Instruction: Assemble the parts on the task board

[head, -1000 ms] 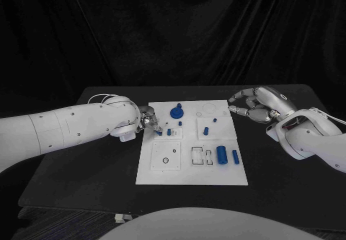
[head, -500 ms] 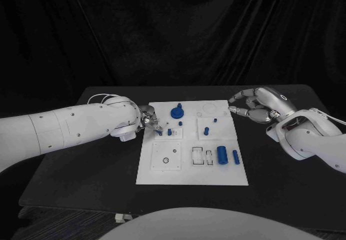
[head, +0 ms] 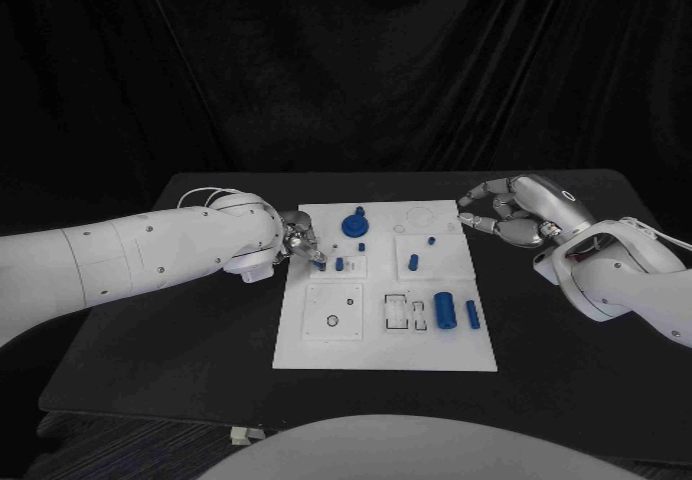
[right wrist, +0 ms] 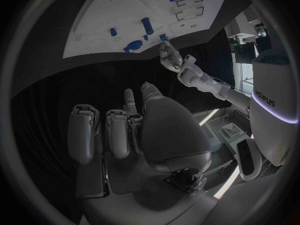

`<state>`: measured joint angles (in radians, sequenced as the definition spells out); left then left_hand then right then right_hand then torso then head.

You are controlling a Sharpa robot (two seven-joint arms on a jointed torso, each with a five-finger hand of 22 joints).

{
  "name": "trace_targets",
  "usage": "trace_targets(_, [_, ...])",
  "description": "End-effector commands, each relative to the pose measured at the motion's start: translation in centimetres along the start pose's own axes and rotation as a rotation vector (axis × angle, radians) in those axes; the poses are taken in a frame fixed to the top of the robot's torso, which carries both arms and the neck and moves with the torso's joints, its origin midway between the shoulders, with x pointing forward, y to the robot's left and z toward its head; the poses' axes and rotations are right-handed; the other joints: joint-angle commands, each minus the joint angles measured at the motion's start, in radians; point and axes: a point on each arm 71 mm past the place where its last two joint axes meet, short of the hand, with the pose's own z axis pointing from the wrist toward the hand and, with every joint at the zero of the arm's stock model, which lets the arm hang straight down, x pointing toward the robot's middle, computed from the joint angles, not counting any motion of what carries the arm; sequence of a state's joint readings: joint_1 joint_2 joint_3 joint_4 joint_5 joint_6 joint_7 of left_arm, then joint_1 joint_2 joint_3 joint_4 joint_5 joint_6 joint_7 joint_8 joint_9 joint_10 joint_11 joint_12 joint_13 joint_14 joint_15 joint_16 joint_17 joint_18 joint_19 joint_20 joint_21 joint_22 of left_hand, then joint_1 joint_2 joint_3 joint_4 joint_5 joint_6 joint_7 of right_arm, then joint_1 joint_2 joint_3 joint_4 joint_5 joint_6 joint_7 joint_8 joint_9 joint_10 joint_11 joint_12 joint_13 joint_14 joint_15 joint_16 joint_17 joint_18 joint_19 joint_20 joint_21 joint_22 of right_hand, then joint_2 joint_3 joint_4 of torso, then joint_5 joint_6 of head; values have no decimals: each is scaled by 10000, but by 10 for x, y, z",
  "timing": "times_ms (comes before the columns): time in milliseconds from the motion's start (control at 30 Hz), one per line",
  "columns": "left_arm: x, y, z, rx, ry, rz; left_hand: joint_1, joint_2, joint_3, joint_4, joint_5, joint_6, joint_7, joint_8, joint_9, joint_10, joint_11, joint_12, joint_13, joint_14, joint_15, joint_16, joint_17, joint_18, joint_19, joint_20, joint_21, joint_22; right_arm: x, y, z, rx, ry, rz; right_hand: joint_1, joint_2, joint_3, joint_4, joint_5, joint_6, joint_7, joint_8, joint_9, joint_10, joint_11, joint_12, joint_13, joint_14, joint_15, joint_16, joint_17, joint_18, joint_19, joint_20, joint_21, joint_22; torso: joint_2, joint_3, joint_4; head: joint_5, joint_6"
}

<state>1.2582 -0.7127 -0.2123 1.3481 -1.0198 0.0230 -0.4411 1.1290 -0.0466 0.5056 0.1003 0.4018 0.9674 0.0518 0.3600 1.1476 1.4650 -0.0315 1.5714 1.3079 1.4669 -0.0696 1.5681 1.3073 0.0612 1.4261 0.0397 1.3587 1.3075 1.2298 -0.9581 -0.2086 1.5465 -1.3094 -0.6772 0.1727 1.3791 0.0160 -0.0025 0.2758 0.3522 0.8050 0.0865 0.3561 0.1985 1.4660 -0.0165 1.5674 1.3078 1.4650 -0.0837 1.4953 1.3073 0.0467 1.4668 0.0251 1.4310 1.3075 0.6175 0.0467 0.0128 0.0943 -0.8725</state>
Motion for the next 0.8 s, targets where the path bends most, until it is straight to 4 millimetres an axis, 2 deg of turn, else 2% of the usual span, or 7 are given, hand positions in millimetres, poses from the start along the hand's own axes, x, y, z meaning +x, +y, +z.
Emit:
trace_targets(33, [7, -1, 1, 106, 266, 99, 20, 41, 196, -226, 30, 130, -213, 40, 16, 1058, -33, -6, 2629, 1039, -53, 27, 2634, -43, -25, -8, -21, 1877, 2, -1, -1, 156, 66, 6, -12, 76, 32, 6, 44, -25, 24, 15, -12, 1048, 74, 34, 2630, 704, 88, -53, 657, -91, 467, 89, -44, 2133, 4, 2, -6, -10, -2])
trace_targets(800, [13, 3, 2, -1, 521, 130, -6, 41, 194, -222, 17, 124, -205, 36, 21, 1058, -28, -6, 2629, 1039, -51, 27, 2634, -28, -66, -8, -81, 1857, 4, -2, 0, 265, 153, 25, 19, 102, 50, -12, 59, -25, 27, 16, -26, 1048, 76, 34, 2630, 701, 90, -61, 637, -90, 464, 91, -50, 2131, 0, 4, 12, -18, -2])
